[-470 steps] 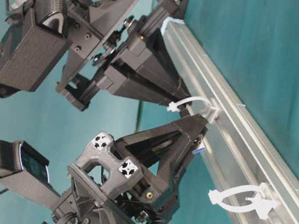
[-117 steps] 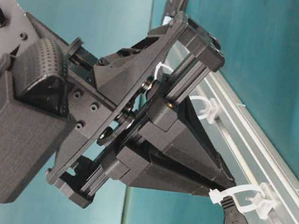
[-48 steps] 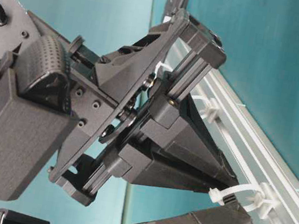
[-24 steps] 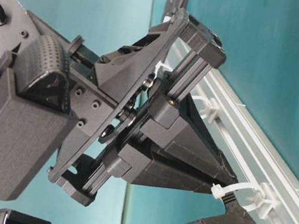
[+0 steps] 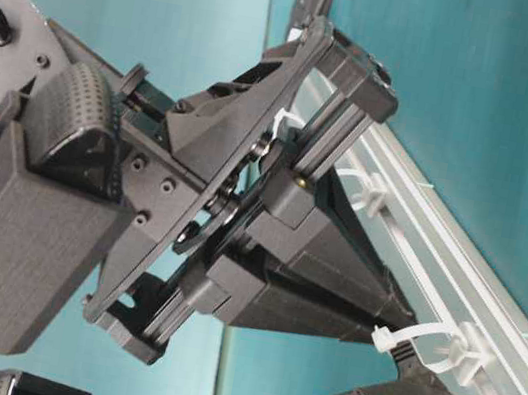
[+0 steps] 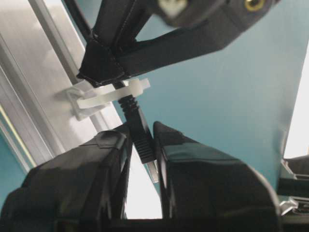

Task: Pass the USB cable through three rings with both arms.
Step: 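Bring the left gripper to the connector past the third ring and grasp it, then open the right gripper and pull the cable through with the left gripper, then release the connector with the left gripper, laying it on the rail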

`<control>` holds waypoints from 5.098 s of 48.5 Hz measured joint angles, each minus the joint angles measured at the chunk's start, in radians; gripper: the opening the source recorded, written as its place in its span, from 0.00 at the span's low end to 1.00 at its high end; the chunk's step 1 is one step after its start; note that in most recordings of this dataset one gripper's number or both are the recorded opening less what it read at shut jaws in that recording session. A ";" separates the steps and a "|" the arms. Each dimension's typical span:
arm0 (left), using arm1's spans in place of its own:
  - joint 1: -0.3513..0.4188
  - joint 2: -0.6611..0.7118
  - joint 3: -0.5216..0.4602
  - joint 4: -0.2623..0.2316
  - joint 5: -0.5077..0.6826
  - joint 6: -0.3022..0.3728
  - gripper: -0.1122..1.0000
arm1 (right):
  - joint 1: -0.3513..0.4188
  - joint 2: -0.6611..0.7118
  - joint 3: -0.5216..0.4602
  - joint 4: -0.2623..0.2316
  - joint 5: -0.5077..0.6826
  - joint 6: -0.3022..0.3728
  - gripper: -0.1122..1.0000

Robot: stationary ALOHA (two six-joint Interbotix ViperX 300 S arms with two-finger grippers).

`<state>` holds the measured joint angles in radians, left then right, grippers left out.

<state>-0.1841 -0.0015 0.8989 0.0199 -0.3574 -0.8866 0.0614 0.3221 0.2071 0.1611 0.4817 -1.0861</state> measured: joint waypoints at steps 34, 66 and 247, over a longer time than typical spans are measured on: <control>-0.023 -0.015 0.052 0.000 0.005 -0.049 0.20 | -0.031 -0.028 -0.006 -0.005 0.035 0.095 0.89; -0.092 -0.126 0.109 0.000 0.008 -0.146 0.20 | -0.118 -0.117 0.091 -0.005 -0.003 0.336 0.88; -0.028 -0.425 0.023 0.000 0.299 0.138 0.94 | -0.166 -0.391 0.204 -0.005 -0.117 0.753 0.88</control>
<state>-0.2117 -0.4264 0.9219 0.0199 -0.0583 -0.7486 -0.1043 -0.0690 0.4111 0.1565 0.3651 -0.3329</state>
